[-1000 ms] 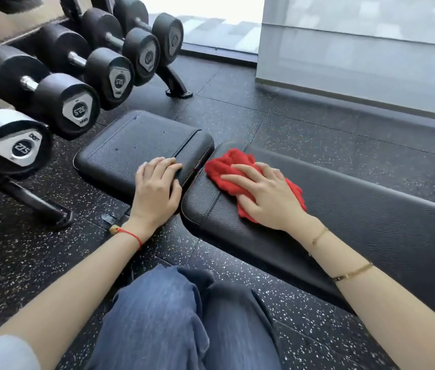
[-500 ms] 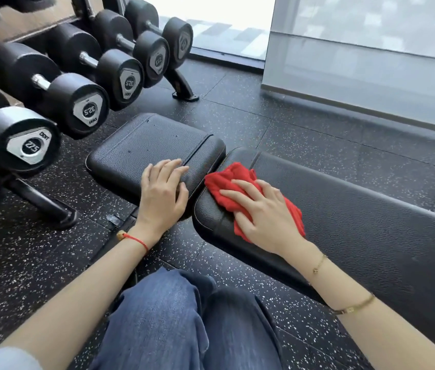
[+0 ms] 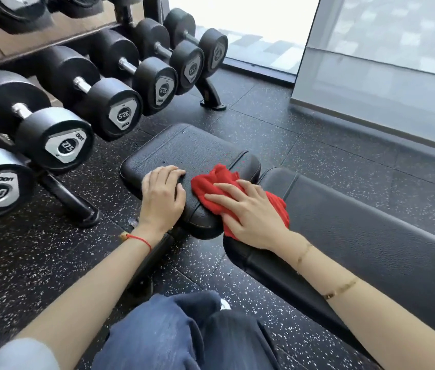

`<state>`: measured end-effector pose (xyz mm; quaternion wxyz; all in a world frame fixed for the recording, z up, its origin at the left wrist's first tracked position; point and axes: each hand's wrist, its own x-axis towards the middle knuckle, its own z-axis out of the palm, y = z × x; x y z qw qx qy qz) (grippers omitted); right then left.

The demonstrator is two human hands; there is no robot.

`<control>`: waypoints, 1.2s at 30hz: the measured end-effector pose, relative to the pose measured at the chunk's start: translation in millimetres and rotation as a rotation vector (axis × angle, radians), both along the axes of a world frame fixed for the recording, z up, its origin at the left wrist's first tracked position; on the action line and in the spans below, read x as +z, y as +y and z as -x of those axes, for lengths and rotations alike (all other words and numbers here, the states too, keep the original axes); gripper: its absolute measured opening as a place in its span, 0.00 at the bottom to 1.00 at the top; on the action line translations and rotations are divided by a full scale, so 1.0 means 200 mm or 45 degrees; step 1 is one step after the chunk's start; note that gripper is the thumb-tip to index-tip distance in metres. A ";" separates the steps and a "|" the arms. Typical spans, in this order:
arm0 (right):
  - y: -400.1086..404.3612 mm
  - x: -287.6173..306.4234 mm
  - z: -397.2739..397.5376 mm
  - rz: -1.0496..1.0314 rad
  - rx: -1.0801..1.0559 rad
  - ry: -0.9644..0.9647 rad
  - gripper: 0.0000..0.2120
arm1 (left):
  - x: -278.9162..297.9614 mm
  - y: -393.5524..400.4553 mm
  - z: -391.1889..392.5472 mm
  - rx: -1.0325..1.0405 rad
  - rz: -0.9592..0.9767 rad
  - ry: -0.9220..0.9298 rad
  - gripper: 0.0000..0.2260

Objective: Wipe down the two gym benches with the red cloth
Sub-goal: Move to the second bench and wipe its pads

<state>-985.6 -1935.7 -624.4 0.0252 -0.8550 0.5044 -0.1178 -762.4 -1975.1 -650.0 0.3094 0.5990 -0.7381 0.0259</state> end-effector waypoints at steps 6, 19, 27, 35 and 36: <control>-0.25 0.04 0.07 -0.012 -0.314 -0.002 0.23 | -0.05 -0.01 -0.01 -0.001 0.014 0.051 0.16; -0.05 0.01 0.00 0.015 -0.217 0.000 0.23 | -0.02 0.00 0.00 -0.022 -0.046 0.000 0.17; -0.47 0.06 -0.21 -0.095 -0.471 -0.021 0.23 | -0.01 0.03 -0.01 -0.021 -0.055 0.032 0.18; -0.16 0.01 -0.32 -0.040 0.087 -0.038 0.24 | 0.06 -0.20 -0.33 0.186 -0.017 0.051 0.18; -0.17 0.01 -0.29 -0.043 0.055 -0.050 0.23 | 0.05 -0.23 -0.36 0.198 -0.069 0.015 0.19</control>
